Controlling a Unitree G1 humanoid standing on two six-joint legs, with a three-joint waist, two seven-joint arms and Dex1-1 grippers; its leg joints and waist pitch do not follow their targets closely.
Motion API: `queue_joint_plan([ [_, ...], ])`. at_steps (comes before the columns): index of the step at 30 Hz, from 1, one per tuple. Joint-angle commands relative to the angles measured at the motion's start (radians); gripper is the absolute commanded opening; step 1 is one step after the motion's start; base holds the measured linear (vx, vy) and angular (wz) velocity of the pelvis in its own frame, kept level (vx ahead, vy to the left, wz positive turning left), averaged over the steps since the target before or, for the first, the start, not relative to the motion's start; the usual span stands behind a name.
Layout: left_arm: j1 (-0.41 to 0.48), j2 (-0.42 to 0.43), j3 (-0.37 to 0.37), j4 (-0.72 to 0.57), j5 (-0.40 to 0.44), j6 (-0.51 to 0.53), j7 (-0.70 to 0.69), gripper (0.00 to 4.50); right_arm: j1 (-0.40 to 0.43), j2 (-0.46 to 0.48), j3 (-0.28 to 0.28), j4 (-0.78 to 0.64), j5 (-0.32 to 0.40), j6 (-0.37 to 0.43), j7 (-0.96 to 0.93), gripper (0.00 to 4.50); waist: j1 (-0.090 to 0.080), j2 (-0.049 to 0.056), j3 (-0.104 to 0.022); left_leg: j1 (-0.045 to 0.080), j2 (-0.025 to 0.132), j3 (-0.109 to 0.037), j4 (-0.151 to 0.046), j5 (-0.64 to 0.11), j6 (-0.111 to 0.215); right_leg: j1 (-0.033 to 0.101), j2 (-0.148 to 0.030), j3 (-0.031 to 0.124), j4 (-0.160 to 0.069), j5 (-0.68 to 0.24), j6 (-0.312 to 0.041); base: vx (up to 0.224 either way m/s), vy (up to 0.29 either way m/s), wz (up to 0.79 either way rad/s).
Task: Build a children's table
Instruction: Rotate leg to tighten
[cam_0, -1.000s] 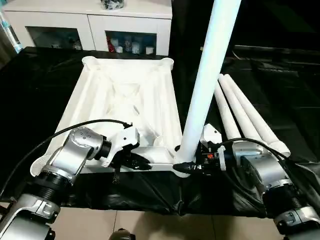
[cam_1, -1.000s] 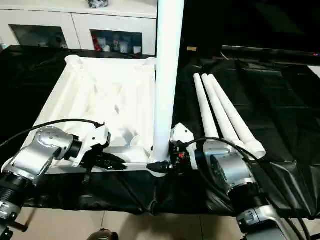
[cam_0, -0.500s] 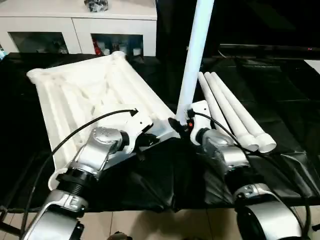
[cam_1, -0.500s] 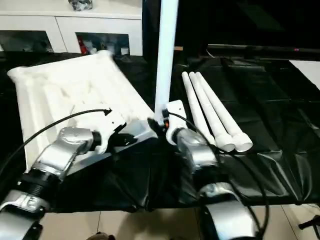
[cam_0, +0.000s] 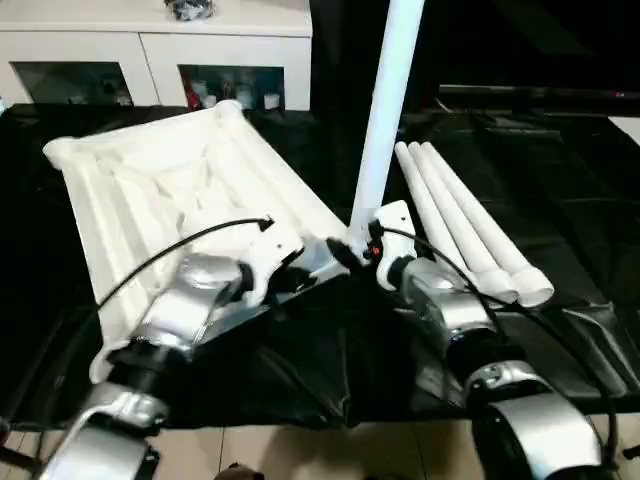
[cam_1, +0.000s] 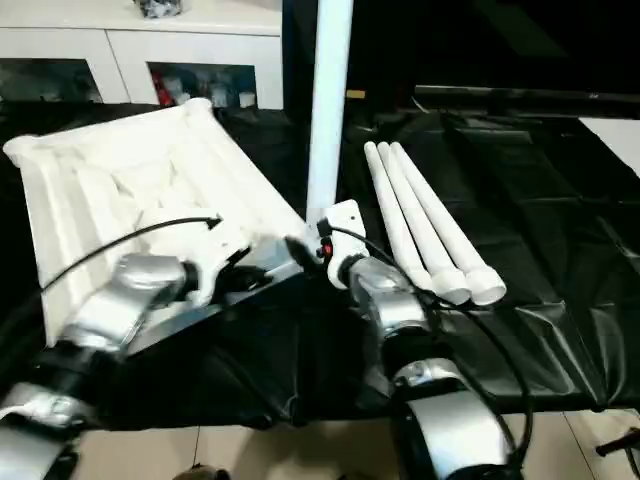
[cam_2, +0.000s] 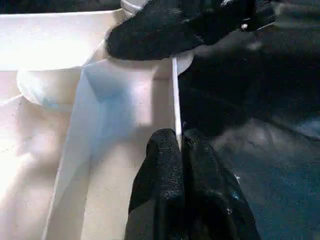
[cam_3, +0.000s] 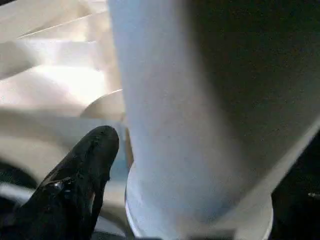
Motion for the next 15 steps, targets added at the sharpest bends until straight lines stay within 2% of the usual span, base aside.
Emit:
queue_joint_plan([
  [1,-0.012,-0.024,-0.054,-0.061,-0.054,-0.048,-0.086,0.00,0.010,0.001,0.056,-0.013,-0.022,-0.001,0.088,3.93,0.002,0.010,-0.069,0.021,0.037,-0.011,-0.073,-0.310,0.005,0.044,-0.050,0.041,-0.071,-0.210,-0.220,0.000,0.000,0.00],
  [3,-0.011,-0.011,-0.056,-0.060,-0.059,-0.055,-0.109,0.00,0.019,-0.023,0.062,-0.022,-0.025,-0.011,0.135,3.93,0.006,0.010,-0.069,0.022,0.038,-0.011,-0.073,-0.301,0.008,0.045,-0.050,0.041,-0.069,-0.198,-0.225,0.000,0.000,0.00],
  [5,-0.010,0.014,-0.060,-0.056,-0.071,-0.075,-0.160,0.00,0.057,-0.067,0.079,-0.080,-0.010,-0.014,0.259,3.93,0.015,0.009,-0.070,0.024,0.038,-0.009,-0.071,-0.298,0.010,0.046,-0.052,0.042,-0.069,-0.197,-0.228,0.000,0.000,0.00],
  [9,-0.014,0.054,-0.063,-0.031,-0.073,-0.113,-0.234,0.00,0.133,-0.144,0.127,-0.218,0.032,0.026,0.473,3.93,0.035,0.007,-0.071,0.024,0.042,-0.006,-0.069,-0.272,0.034,0.048,-0.047,0.041,-0.064,-0.157,-0.226,0.000,0.000,0.00],
  [10,-0.014,0.054,-0.063,-0.031,-0.073,-0.113,-0.234,0.00,0.133,-0.144,0.127,-0.218,0.032,0.026,0.473,3.93,0.038,0.007,-0.070,0.024,0.042,-0.006,-0.069,-0.273,0.035,0.047,-0.048,0.041,-0.064,-0.163,-0.227,0.000,0.000,0.00],
  [11,-0.021,0.064,-0.061,-0.016,-0.074,-0.123,-0.251,0.00,0.165,-0.175,0.149,-0.281,0.055,0.056,0.546,3.93,0.041,0.007,-0.069,0.024,0.042,-0.006,-0.071,-0.281,0.030,0.045,-0.049,0.041,-0.066,-0.185,-0.228,0.000,0.000,0.00],
  [12,-0.025,0.071,-0.062,-0.008,-0.074,-0.130,-0.264,0.00,0.182,-0.193,0.163,-0.317,0.065,0.068,0.583,3.93,0.047,0.007,-0.068,0.029,0.043,-0.005,-0.071,-0.300,0.028,0.043,-0.050,0.042,-0.071,-0.215,-0.221,0.000,0.000,0.00],
  [13,-0.027,0.075,-0.063,-0.002,-0.075,-0.135,-0.273,0.00,0.193,-0.203,0.170,-0.338,0.070,0.075,0.607,3.77,0.049,0.006,-0.067,0.030,0.044,-0.006,-0.071,-0.312,0.026,0.041,-0.050,0.042,-0.072,-0.231,-0.217,0.000,0.000,0.00],
  [15,-0.030,0.083,-0.063,0.011,-0.072,-0.144,-0.282,0.00,0.215,-0.224,0.188,-0.384,0.082,0.101,0.652,3.60,0.052,0.004,-0.067,0.026,0.043,-0.008,-0.074,-0.324,0.015,0.043,-0.053,0.042,-0.075,-0.271,-0.205,0.000,0.000,0.00],
])
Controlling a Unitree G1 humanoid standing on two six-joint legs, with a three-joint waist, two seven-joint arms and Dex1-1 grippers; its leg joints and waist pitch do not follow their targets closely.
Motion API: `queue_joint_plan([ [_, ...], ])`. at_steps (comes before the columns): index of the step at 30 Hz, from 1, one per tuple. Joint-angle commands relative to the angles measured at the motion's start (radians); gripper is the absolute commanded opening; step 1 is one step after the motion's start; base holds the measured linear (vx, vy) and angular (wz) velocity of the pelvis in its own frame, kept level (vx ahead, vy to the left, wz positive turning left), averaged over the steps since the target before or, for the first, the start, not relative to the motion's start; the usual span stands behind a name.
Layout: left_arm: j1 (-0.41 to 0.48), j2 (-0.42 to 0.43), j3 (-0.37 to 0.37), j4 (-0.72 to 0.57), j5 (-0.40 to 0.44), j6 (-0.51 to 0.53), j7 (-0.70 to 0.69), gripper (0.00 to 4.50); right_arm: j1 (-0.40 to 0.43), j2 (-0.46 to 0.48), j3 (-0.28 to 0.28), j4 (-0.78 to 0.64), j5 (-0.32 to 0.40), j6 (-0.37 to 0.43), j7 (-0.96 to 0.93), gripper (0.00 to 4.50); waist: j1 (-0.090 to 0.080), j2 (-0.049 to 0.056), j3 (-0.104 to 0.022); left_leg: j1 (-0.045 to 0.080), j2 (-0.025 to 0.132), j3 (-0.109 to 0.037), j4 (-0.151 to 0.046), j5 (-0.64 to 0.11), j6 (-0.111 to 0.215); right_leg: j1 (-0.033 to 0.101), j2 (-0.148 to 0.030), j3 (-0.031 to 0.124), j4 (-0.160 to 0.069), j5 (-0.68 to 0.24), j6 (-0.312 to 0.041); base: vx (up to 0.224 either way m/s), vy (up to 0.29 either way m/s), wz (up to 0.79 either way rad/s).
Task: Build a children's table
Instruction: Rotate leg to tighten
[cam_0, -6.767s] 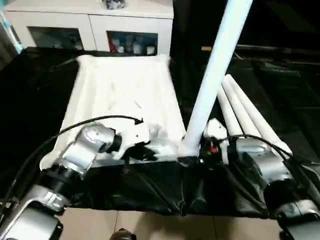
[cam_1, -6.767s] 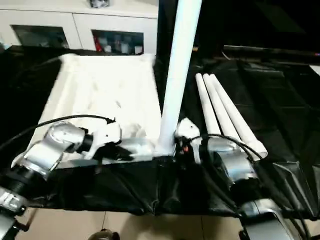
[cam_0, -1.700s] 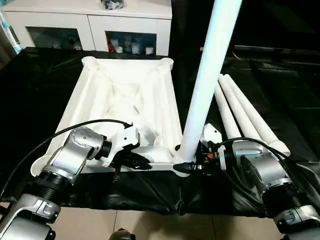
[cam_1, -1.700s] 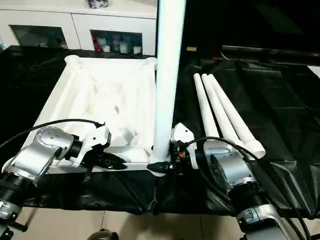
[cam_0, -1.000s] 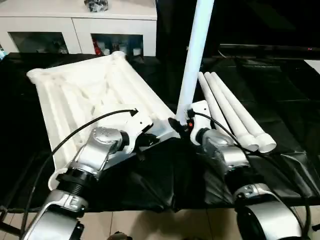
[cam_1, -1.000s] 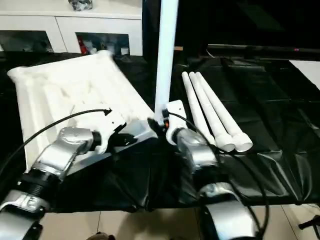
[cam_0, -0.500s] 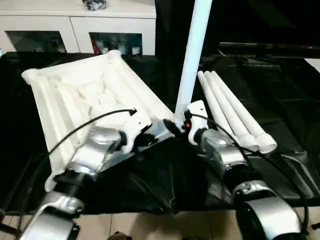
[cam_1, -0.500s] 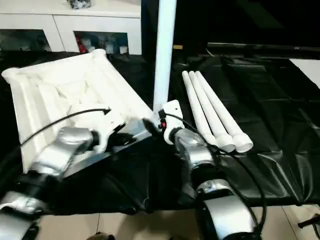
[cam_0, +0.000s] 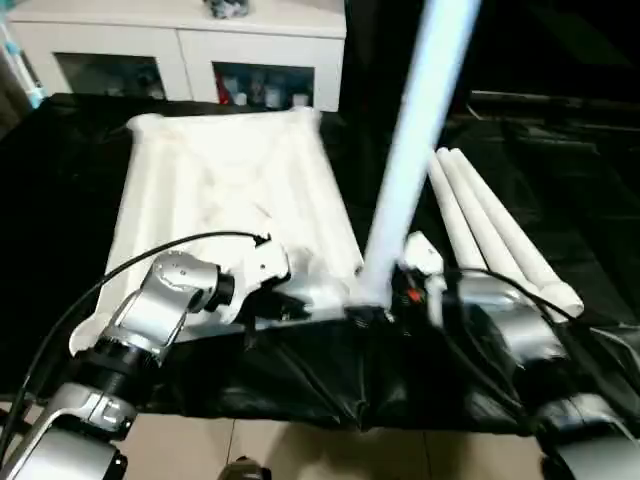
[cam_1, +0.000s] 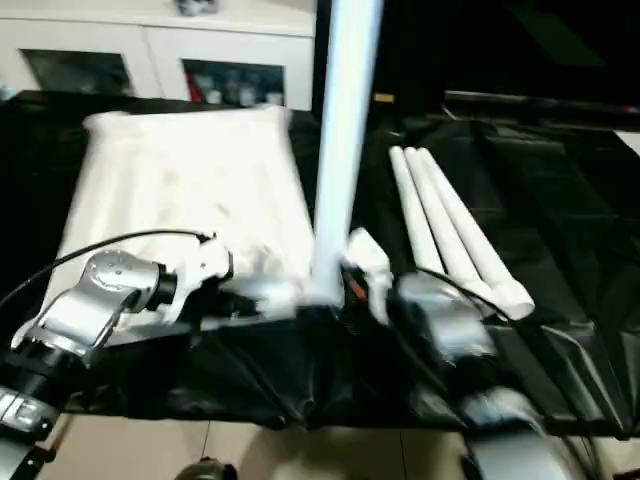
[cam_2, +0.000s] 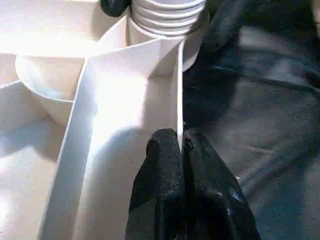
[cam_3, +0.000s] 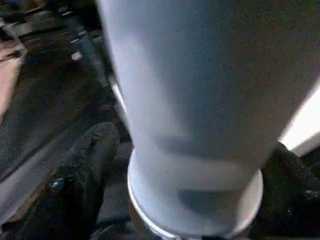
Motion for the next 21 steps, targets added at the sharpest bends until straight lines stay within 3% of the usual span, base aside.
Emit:
queue_joint_plan([
  [1,-0.035,-0.016,-0.009,-0.008,-0.023,-0.024,0.000,0.00,0.020,0.006,0.066,-0.056,0.017,0.029,0.082,3.57,-0.002,0.004,-0.067,0.027,0.043,-0.011,-0.077,-0.330,0.012,0.040,-0.054,0.041,-0.076,-0.278,-0.206,0.000,0.000,0.00],
  [2,-0.040,-0.005,-0.011,0.008,-0.028,-0.038,-0.022,0.00,0.054,-0.021,0.084,-0.130,0.027,0.070,0.134,3.42,0.002,0.003,-0.065,0.030,0.043,-0.010,-0.077,-0.342,0.008,0.038,-0.054,0.042,-0.080,-0.308,-0.194,0.000,0.000,0.00],
  [9,-0.049,0.004,-0.010,0.043,-0.017,-0.061,-0.040,0.00,0.082,-0.041,0.104,-0.189,0.025,0.098,0.151,2.89,0.003,0.003,-0.066,0.030,0.043,-0.014,-0.080,-0.351,-0.007,0.035,-0.057,0.042,-0.083,-0.345,-0.181,0.000,0.000,0.00],
  [14,-0.053,0.006,-0.006,0.055,-0.016,-0.073,-0.029,0.00,0.081,-0.020,0.095,-0.194,0.021,0.105,0.107,2.74,0.004,0.005,-0.066,0.027,0.043,-0.014,-0.079,-0.342,-0.008,0.036,-0.057,0.041,-0.080,-0.317,-0.191,0.000,0.000,0.00],
  [16,-0.053,-0.007,0.004,0.058,-0.017,-0.066,0.008,0.00,0.061,0.025,0.063,-0.151,0.013,0.098,0.015,2.72,0.002,0.005,-0.064,0.026,0.042,-0.015,-0.080,-0.350,-0.011,0.036,-0.058,0.041,-0.082,-0.335,-0.189,0.000,0.000,0.00],
  [21,-0.053,-0.060,0.041,0.044,-0.013,-0.018,0.134,0.00,-0.036,0.156,-0.027,0.048,-0.031,0.071,-0.327,2.71,-0.032,0.001,-0.061,0.026,0.038,-0.025,-0.085,-0.394,-0.052,0.032,-0.064,0.037,-0.091,-0.455,-0.161,0.000,0.000,0.00],
])
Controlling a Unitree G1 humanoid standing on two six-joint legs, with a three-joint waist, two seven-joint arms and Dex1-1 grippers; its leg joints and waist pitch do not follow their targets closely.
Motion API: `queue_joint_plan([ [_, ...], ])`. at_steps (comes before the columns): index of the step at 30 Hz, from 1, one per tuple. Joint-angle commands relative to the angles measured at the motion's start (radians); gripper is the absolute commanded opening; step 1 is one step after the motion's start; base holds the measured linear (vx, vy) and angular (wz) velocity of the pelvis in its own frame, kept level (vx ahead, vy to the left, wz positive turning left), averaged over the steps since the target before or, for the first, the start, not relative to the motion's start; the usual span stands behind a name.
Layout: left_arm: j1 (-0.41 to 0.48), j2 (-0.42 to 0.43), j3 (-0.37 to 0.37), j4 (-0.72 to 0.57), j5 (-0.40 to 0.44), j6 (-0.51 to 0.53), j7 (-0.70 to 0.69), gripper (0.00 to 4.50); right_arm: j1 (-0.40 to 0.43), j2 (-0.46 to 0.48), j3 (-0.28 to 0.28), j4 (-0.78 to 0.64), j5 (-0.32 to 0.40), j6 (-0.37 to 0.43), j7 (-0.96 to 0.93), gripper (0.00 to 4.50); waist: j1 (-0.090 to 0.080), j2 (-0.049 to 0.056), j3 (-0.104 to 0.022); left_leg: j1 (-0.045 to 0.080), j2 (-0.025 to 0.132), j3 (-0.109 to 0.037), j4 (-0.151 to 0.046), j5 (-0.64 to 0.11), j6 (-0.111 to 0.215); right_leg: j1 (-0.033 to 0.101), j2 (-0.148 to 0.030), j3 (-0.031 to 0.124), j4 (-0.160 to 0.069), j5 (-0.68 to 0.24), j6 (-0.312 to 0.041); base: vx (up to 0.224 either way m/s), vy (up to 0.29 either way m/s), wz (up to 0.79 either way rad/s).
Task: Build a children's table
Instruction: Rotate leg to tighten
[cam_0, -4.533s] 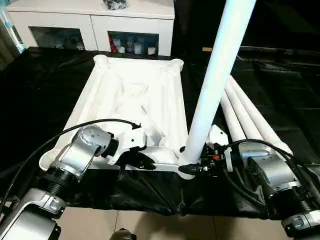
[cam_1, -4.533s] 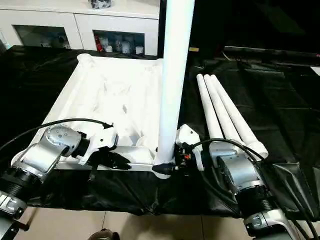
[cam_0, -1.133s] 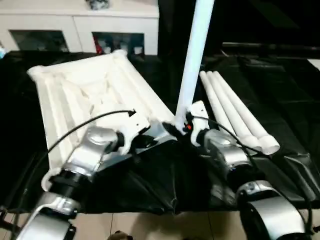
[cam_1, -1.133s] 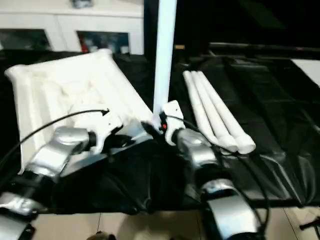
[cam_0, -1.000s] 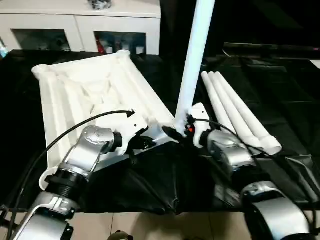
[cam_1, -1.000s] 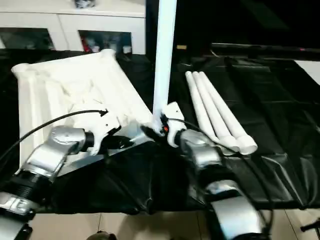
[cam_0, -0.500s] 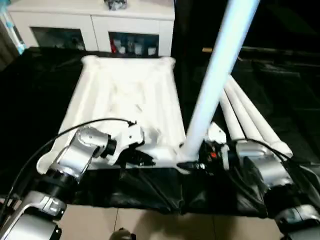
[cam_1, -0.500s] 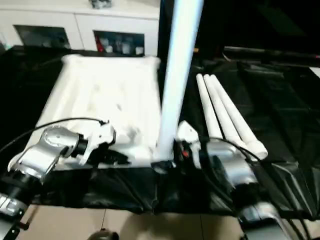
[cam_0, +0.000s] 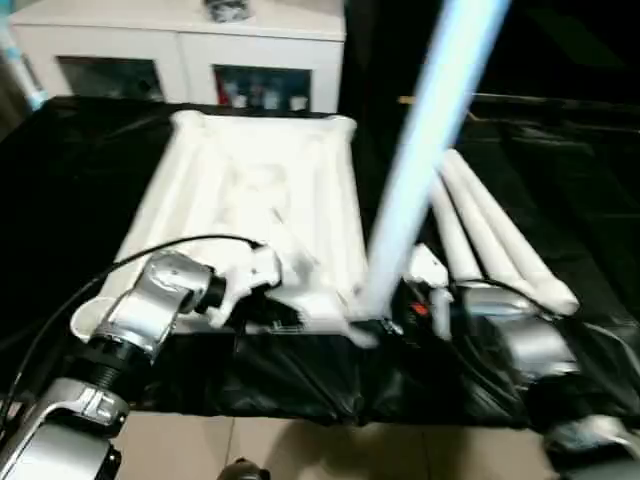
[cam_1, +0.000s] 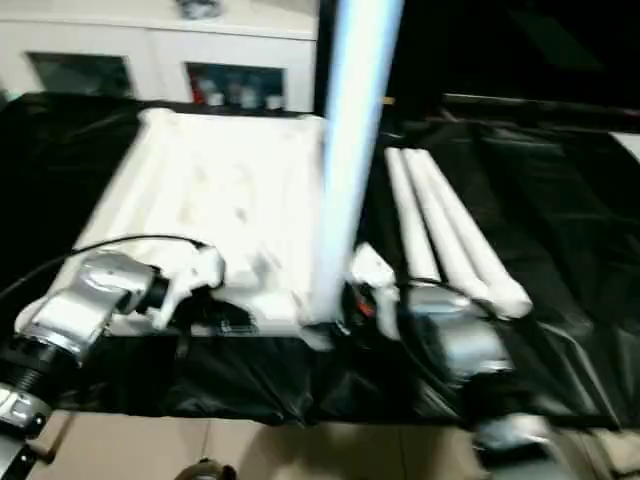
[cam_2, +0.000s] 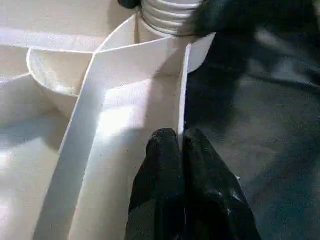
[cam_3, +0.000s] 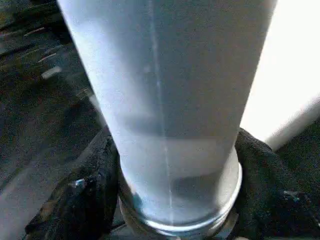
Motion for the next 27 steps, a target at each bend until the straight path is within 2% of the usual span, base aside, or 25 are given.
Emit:
queue_joint_plan([
  [1,-0.032,-0.056,0.010,-0.037,-0.018,0.016,0.064,0.00,-0.035,0.062,0.024,0.056,-0.019,-0.006,-0.106,2.71,0.000,0.003,-0.061,0.024,0.038,-0.024,-0.082,-0.398,-0.055,0.031,-0.064,0.037,-0.090,-0.456,-0.164,0.000,0.000,0.00],
  [3,-0.030,-0.093,0.015,-0.060,0.002,0.049,0.148,0.00,-0.091,0.124,-0.008,0.166,-0.030,-0.012,-0.276,2.71,-0.010,0.003,-0.060,0.024,0.036,-0.024,-0.080,-0.406,-0.052,0.029,-0.064,0.038,-0.095,-0.464,-0.161,0.000,0.000,0.00],
  [5,-0.028,-0.114,0.019,-0.073,0.013,0.073,0.195,0.00,-0.113,0.153,-0.021,0.207,-0.032,-0.012,-0.347,2.71,-0.016,0.005,-0.061,0.030,0.036,-0.021,-0.078,-0.405,-0.052,0.025,-0.062,0.040,-0.095,-0.443,-0.170,0.000,0.000,0.00],
  [6,-0.027,-0.127,0.020,-0.083,0.020,0.089,0.219,0.00,-0.126,0.169,-0.028,0.229,-0.034,-0.012,-0.393,2.71,-0.015,0.005,-0.062,0.028,0.036,-0.021,-0.078,-0.396,-0.048,0.027,-0.061,0.040,-0.095,-0.429,-0.170,0.000,0.000,0.00],
  [7,-0.027,-0.129,0.020,-0.084,0.020,0.091,0.222,0.00,-0.128,0.172,-0.029,0.232,-0.034,-0.012,-0.399,2.71,-0.014,0.003,-0.063,0.027,0.037,-0.019,-0.078,-0.383,-0.046,0.028,-0.060,0.042,-0.092,-0.407,-0.172,0.000,0.000,0.00],
  [8,-0.025,-0.168,0.023,-0.106,0.024,0.127,0.278,0.00,-0.162,0.211,-0.047,0.293,-0.053,-0.023,-0.502,2.70,-0.016,-0.001,-0.067,0.022,0.039,-0.016,-0.079,-0.340,-0.041,0.031,-0.057,0.042,-0.081,-0.327,-0.191,0.000,0.000,0.00],
  [9,-0.024,-0.178,0.024,-0.112,0.024,0.136,0.290,0.00,-0.171,0.220,-0.050,0.308,-0.058,-0.029,-0.520,2.70,-0.014,0.001,-0.068,0.019,0.036,-0.016,-0.079,-0.317,-0.035,0.037,-0.055,0.040,-0.078,-0.295,-0.195,0.000,0.000,0.00],
  [11,-0.016,-0.207,0.016,-0.136,0.021,0.155,0.313,0.00,-0.198,0.247,-0.056,0.349,-0.070,-0.049,-0.565,2.70,-0.013,-0.001,-0.069,0.020,0.036,-0.013,-0.075,-0.302,-0.027,0.036,-0.058,0.042,-0.075,-0.271,-0.203,0.000,0.000,0.00],
  [16,-0.003,-0.213,0.001,-0.157,0.025,0.162,0.318,0.00,-0.227,0.257,-0.051,0.392,-0.076,-0.092,-0.554,2.70,-0.012,0.001,-0.073,0.015,0.035,-0.010,-0.072,-0.252,-0.005,0.043,-0.053,0.041,-0.066,-0.179,-0.212,0.000,0.000,0.00],
  [17,-0.002,-0.209,-0.001,-0.158,0.025,0.160,0.312,0.00,-0.227,0.254,-0.055,0.390,-0.071,-0.093,-0.549,3.40,-0.012,0.001,-0.073,0.015,0.034,-0.009,-0.071,-0.243,0.002,0.044,-0.052,0.041,-0.065,-0.158,-0.218,0.000,0.000,0.00],
  [18,0.000,-0.206,-0.001,-0.160,0.025,0.160,0.307,0.00,-0.228,0.251,-0.059,0.390,-0.068,-0.097,-0.543,3.40,-0.013,0.003,-0.072,0.015,0.033,-0.008,-0.070,-0.242,0.005,0.044,-0.051,0.041,-0.065,-0.151,-0.221,0.000,0.000,0.00],
  [20,0.004,-0.196,-0.003,-0.166,0.024,0.160,0.293,0.00,-0.231,0.238,-0.062,0.395,-0.071,-0.113,-0.524,3.40,-0.013,0.004,-0.071,0.017,0.034,-0.008,-0.071,-0.257,0.004,0.044,-0.052,0.042,-0.067,-0.171,-0.221,0.000,0.000,0.00],
  [23,0.011,-0.167,-0.016,-0.168,0.016,0.144,0.243,0.00,-0.227,0.204,-0.044,0.393,-0.093,-0.152,-0.468,3.82,-0.012,0.007,-0.070,0.018,0.036,-0.009,-0.073,-0.278,-0.004,0.042,-0.052,0.041,-0.070,-0.195,-0.218,0.000,0.000,0.00],
  [26,0.014,-0.143,-0.025,-0.167,0.005,0.131,0.194,0.00,-0.224,0.175,-0.032,0.398,-0.097,-0.181,-0.398,3.83,-0.011,0.006,-0.070,0.018,0.035,-0.009,-0.073,-0.291,-0.003,0.043,-0.052,0.042,-0.070,-0.198,-0.220,0.000,0.000,0.00],
  [27,0.014,-0.141,-0.026,-0.166,0.004,0.130,0.191,0.00,-0.223,0.173,-0.032,0.398,-0.097,-0.183,-0.392,3.83,-0.010,0.009,-0.070,0.019,0.036,-0.009,-0.072,-0.296,-0.003,0.043,-0.052,0.042,-0.070,-0.200,-0.221,0.000,0.000,0.00],
])
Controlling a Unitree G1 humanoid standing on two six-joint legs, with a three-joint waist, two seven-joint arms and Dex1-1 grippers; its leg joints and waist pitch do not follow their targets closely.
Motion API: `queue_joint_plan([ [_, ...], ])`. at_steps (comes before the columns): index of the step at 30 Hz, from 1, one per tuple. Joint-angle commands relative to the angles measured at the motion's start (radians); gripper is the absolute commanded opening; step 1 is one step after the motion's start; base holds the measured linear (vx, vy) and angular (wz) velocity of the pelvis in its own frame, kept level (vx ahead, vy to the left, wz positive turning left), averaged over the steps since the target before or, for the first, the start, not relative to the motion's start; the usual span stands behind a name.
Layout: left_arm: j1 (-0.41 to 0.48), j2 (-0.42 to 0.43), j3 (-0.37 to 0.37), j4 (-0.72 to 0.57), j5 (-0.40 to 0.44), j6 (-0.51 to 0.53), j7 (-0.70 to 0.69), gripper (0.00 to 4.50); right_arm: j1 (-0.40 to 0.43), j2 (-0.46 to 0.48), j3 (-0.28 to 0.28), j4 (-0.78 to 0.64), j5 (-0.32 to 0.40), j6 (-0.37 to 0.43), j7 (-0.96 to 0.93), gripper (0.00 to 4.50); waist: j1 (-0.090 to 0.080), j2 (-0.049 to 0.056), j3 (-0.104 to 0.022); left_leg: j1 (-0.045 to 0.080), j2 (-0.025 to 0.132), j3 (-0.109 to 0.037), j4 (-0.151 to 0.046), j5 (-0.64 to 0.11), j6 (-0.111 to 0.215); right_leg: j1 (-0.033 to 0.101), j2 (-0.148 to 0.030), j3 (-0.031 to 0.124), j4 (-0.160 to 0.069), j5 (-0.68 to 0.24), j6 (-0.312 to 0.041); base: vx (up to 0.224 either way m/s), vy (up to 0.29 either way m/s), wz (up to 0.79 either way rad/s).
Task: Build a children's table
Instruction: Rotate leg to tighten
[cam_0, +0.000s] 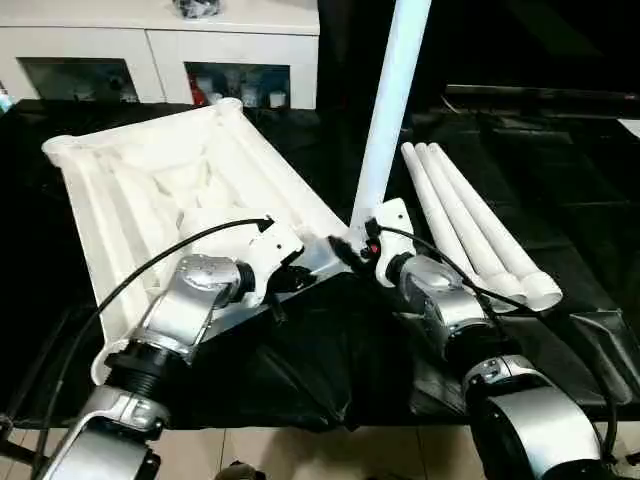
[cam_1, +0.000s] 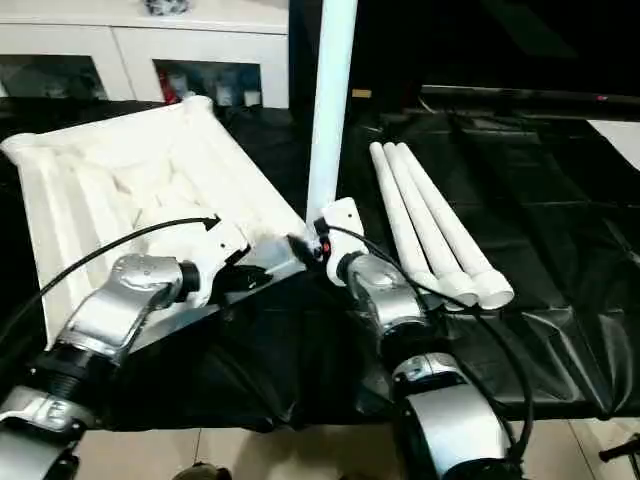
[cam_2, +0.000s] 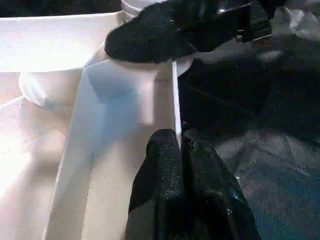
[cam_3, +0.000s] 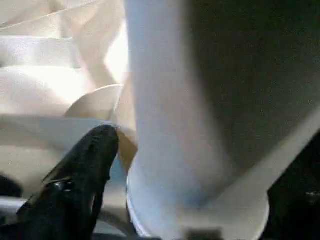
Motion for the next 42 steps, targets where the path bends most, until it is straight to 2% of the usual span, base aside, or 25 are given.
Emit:
queue_joint_plan([
  [1,-0.007,-0.016,-0.060,-0.053,-0.050,-0.048,-0.095,0.00,0.009,0.003,0.044,0.003,-0.013,-0.006,0.092,3.83,0.000,0.009,-0.070,0.022,0.036,-0.009,-0.071,-0.295,-0.002,0.045,-0.052,0.042,-0.069,-0.198,-0.221,0.000,0.000,0.00],
  [4,-0.012,0.016,-0.063,-0.038,-0.060,-0.066,-0.156,0.00,0.051,-0.048,0.071,-0.057,0.001,-0.025,0.265,3.83,0.003,0.011,-0.071,0.022,0.037,-0.010,-0.071,-0.291,0.008,0.047,-0.051,0.042,-0.067,-0.180,-0.226,0.000,0.000,0.00],
  [5,-0.014,0.021,-0.064,-0.032,-0.058,-0.073,-0.163,0.00,0.060,-0.056,0.077,-0.070,0.004,-0.025,0.296,3.83,0.011,0.009,-0.071,0.023,0.037,-0.008,-0.069,-0.279,0.019,0.047,-0.049,0.042,-0.065,-0.154,-0.230,0.000,0.000,0.00],
  [7,-0.019,0.028,-0.063,-0.022,-0.056,-0.083,-0.171,0.00,0.072,-0.067,0.081,-0.087,0.007,-0.025,0.335,3.83,0.014,0.009,-0.071,0.023,0.038,-0.007,-0.069,-0.274,0.022,0.047,-0.048,0.042,-0.064,-0.148,-0.235,0.000,0.000,0.00],
  [10,-0.032,0.045,-0.059,0.007,-0.058,-0.103,-0.199,0.00,0.120,-0.105,0.105,-0.167,0.039,0.000,0.478,3.83,0.019,0.010,-0.069,0.026,0.040,-0.007,-0.071,-0.296,0.016,0.046,-0.049,0.041,-0.068,-0.182,-0.235,0.000,0.000,0.00],
  [12,-0.044,0.057,-0.058,0.029,-0.053,-0.121,-0.219,0.00,0.160,-0.141,0.131,-0.246,0.073,0.050,0.594,3.83,0.029,0.008,-0.066,0.029,0.040,-0.005,-0.071,-0.312,0.024,0.046,-0.045,0.041,-0.072,-0.207,-0.223,0.000,0.000,0.00],
  [13,-0.051,0.062,-0.057,0.040,-0.053,-0.127,-0.227,0.00,0.179,-0.159,0.143,-0.284,0.085,0.072,0.640,3.83,0.032,0.008,-0.069,0.027,0.042,-0.006,-0.071,-0.308,0.023,0.047,-0.049,0.041,-0.069,-0.206,-0.223,0.000,0.000,0.00],
  [16,-0.067,0.076,-0.058,0.069,-0.052,-0.146,-0.250,0.00,0.236,-0.212,0.186,-0.393,0.104,0.111,0.745,3.83,0.041,0.009,-0.064,0.030,0.040,-0.007,-0.074,-0.331,0.014,0.042,-0.048,0.042,-0.080,-0.264,-0.208,0.000,0.000,0.00],
  [17,-0.070,0.079,-0.059,0.077,-0.050,-0.151,-0.255,0.00,0.249,-0.225,0.197,-0.420,0.107,0.118,0.767,3.83,0.044,0.009,-0.066,0.033,0.042,-0.007,-0.073,-0.338,0.012,0.042,-0.051,0.042,-0.079,-0.272,-0.206,0.000,0.000,0.00],
  [18,-0.073,0.082,-0.059,0.083,-0.048,-0.156,-0.260,0.00,0.260,-0.235,0.204,-0.441,0.107,0.125,0.783,3.83,0.045,0.006,-0.066,0.030,0.042,-0.007,-0.074,-0.339,0.011,0.042,-0.052,0.044,-0.079,-0.282,-0.202,0.000,0.000,0.00],
  [21,-0.077,0.088,-0.059,0.098,-0.043,-0.168,-0.272,0.00,0.283,-0.252,0.215,-0.482,0.102,0.143,0.812,3.48,0.044,0.007,-0.065,0.029,0.042,-0.011,-0.076,-0.350,-0.001,0.041,-0.057,0.042,-0.084,-0.328,-0.193,0.000,0.000,0.00],
  [25,-0.083,0.097,-0.061,0.118,-0.045,-0.185,-0.289,0.00,0.307,-0.270,0.226,-0.546,0.110,0.188,0.827,3.33,0.046,0.007,-0.065,0.028,0.042,-0.013,-0.077,-0.350,-0.005,0.040,-0.057,0.043,-0.085,-0.341,-0.184,0.000,0.000,0.00],
  [27,-0.082,0.101,-0.062,0.118,-0.046,-0.187,-0.295,0.00,0.313,-0.274,0.229,-0.565,0.114,0.195,0.825,3.04,0.046,0.005,-0.067,0.027,0.043,-0.013,-0.077,-0.334,-0.004,0.041,-0.056,0.042,-0.081,-0.311,-0.189,0.000,0.000,0.00],
  [34,-0.063,0.107,-0.059,0.094,-0.055,-0.175,-0.296,0.00,0.315,-0.259,0.226,-0.577,0.116,0.224,0.814,2.81,0.046,0.003,-0.068,0.026,0.043,-0.011,-0.075,-0.319,-0.001,0.042,-0.058,0.042,-0.077,-0.281,-0.204,0.000,0.000,0.00],
  [37,-0.060,0.065,-0.031,0.078,-0.056,-0.122,-0.204,0.00,0.279,-0.181,0.163,-0.492,0.109,0.215,0.655,2.79,0.042,0.002,-0.066,0.024,0.041,-0.012,-0.076,-0.324,-0.005,0.042,-0.060,0.042,-0.078,-0.305,-0.204,0.000,0.000,0.00],
  [38,-0.064,0.049,-0.023,0.076,-0.051,-0.105,-0.164,0.00,0.264,-0.153,0.138,-0.461,0.112,0.223,0.596,2.79,0.033,0.000,-0.062,0.026,0.039,-0.015,-0.077,-0.351,-0.021,0.038,-0.063,0.040,-0.084,-0.368,-0.194,0.000,0.000,0.00],
  [40,-0.065,0.041,-0.021,0.076,-0.048,-0.099,-0.145,0.00,0.260,-0.143,0.130,-0.456,0.114,0.232,0.576,2.78,0.028,-0.003,-0.061,0.024,0.038,-0.018,-0.079,-0.355,-0.025,0.041,-0.063,0.039,-0.088,-0.403,-0.178,0.000,0.000,0.00],
  [41,-0.076,0.007,-0.006,0.080,-0.036,-0.067,-0.065,0.00,0.228,-0.098,0.102,-0.388,0.090,0.216,0.448,2.78,0.023,0.000,-0.061,0.030,0.039,-0.017,-0.078,-0.372,-0.028,0.034,-0.063,0.041,-0.092,-0.424,-0.169,0.000,0.000,0.00],
  [42,-0.079,0.001,-0.003,0.081,-0.034,-0.061,-0.051,0.00,0.221,-0.090,0.097,-0.373,0.085,0.211,0.422,2.78,0.020,0.000,-0.060,0.028,0.039,-0.018,-0.078,-0.377,-0.032,0.033,-0.064,0.041,-0.091,-0.432,-0.171,0.000,0.000,0.00],
])
